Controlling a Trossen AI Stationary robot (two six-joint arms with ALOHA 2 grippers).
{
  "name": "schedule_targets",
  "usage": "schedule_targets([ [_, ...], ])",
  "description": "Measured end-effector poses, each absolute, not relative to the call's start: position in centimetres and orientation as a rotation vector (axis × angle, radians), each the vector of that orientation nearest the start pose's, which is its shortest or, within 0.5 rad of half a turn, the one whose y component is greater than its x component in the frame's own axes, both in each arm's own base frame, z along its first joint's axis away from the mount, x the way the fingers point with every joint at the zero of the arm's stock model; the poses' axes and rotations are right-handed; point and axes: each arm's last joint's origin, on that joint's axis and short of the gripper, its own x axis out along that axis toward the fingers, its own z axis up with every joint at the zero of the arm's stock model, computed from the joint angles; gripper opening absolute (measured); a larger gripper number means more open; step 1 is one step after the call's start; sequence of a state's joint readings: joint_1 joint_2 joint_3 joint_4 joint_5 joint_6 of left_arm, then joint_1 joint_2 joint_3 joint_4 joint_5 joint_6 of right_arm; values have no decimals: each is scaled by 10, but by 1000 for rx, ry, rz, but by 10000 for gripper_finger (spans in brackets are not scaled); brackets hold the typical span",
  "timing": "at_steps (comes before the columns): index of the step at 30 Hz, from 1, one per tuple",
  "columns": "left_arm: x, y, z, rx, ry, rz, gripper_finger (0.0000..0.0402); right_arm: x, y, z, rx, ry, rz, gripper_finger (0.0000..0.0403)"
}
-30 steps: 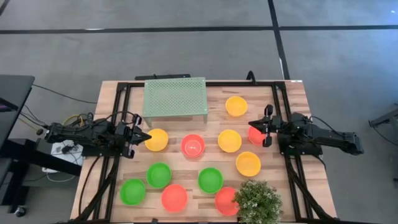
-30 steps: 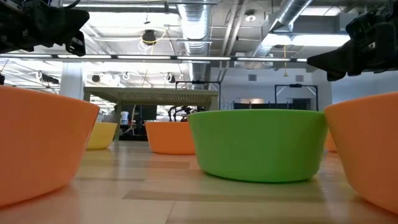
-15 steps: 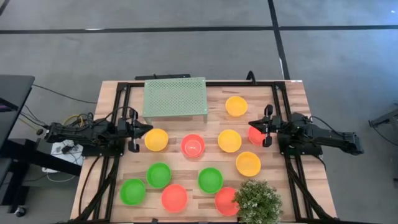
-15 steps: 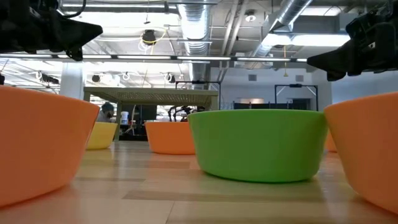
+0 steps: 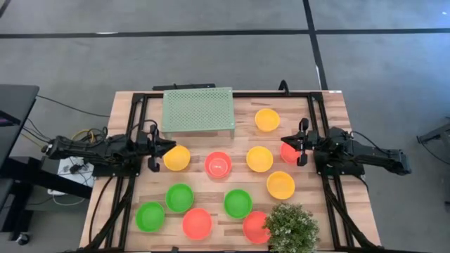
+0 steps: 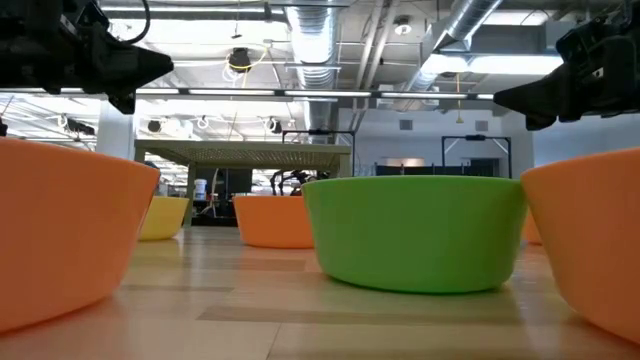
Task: Pick & Place Mini bowls
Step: Put the yellow bowl on the shelf
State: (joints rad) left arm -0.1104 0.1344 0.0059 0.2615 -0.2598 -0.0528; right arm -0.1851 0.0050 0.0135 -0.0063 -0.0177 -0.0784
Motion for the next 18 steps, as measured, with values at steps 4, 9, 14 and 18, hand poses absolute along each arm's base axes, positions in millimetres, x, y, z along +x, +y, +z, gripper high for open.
schedule_targets([
  [4,105,-3,182,-92,-155,180,49,96,-17,167,-78,4,-167,6],
  [9,106,-2,190,-79,-162,226,49,96,-17,167,-78,4,-167,6],
  [14,114,-3,225,-54,-169,229,55,96,-17,167,-78,4,-167,6],
  [18,133,-5,247,30,-79,233,56,96,-17,167,-78,4,-167,6],
])
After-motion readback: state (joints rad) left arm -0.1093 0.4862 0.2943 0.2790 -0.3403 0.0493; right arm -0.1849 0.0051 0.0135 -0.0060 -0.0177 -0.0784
